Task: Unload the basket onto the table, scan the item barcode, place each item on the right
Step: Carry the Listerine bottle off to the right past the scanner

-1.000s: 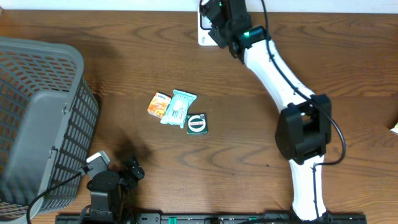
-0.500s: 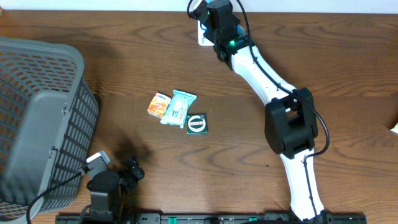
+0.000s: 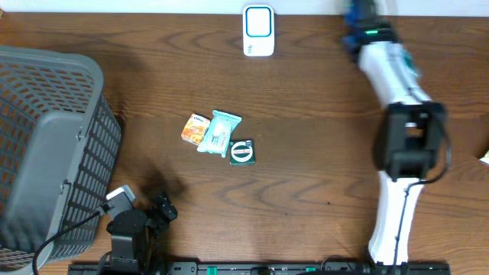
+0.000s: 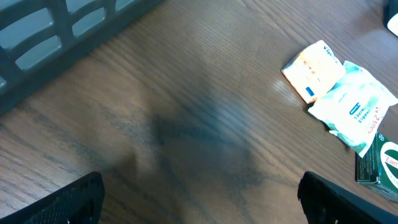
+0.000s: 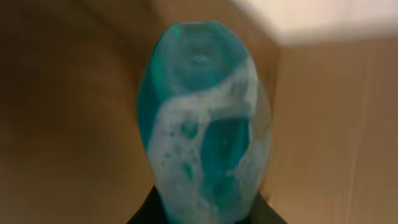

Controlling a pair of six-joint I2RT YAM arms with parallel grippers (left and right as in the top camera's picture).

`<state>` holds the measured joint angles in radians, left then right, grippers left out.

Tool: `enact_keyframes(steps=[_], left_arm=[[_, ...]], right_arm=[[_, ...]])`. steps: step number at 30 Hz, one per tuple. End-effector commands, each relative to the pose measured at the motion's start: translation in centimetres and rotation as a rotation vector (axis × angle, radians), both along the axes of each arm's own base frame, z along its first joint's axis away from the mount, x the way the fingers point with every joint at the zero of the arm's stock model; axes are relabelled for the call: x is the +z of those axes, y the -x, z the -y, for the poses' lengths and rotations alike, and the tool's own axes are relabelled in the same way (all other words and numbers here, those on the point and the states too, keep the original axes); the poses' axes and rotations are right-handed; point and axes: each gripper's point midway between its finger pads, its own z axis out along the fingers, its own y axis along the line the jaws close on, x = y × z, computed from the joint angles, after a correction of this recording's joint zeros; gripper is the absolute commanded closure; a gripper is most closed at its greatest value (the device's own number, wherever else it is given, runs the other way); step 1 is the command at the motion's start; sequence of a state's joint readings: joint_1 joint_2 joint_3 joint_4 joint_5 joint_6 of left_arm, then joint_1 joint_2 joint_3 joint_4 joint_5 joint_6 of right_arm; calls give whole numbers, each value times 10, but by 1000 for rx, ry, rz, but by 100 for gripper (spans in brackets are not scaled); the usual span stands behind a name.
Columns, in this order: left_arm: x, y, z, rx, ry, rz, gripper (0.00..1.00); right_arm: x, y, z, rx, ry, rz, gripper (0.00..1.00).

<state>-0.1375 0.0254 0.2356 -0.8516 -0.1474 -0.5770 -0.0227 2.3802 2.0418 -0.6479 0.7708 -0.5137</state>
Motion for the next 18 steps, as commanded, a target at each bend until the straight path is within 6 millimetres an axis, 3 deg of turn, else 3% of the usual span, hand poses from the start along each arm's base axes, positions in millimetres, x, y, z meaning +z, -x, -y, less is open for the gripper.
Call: enact_keyframes(steps=[1,5,7,10,14,18], left_arm=[[-12,11,-7,23,-30,-62,2],[-12,11,-7,23,-30,-62,2],[-12,11,-7,23,-30,-62,2],[-12,11,-7,23,-31,-62,2],[-12,11,-7,23,-31,-62,2],[-12,11,-7,23,-31,-62,2]], right_arm=[[15,32,73,-229,-37,78,99],[-9,71,127,-382,-198,69,99],[-18,87,147,-469,-279,106,99],[-30,102,160,-546,-410,143,99],[-41,101,151,-526,-551,135,99],[-46,91,126,-519,-665,153,99]])
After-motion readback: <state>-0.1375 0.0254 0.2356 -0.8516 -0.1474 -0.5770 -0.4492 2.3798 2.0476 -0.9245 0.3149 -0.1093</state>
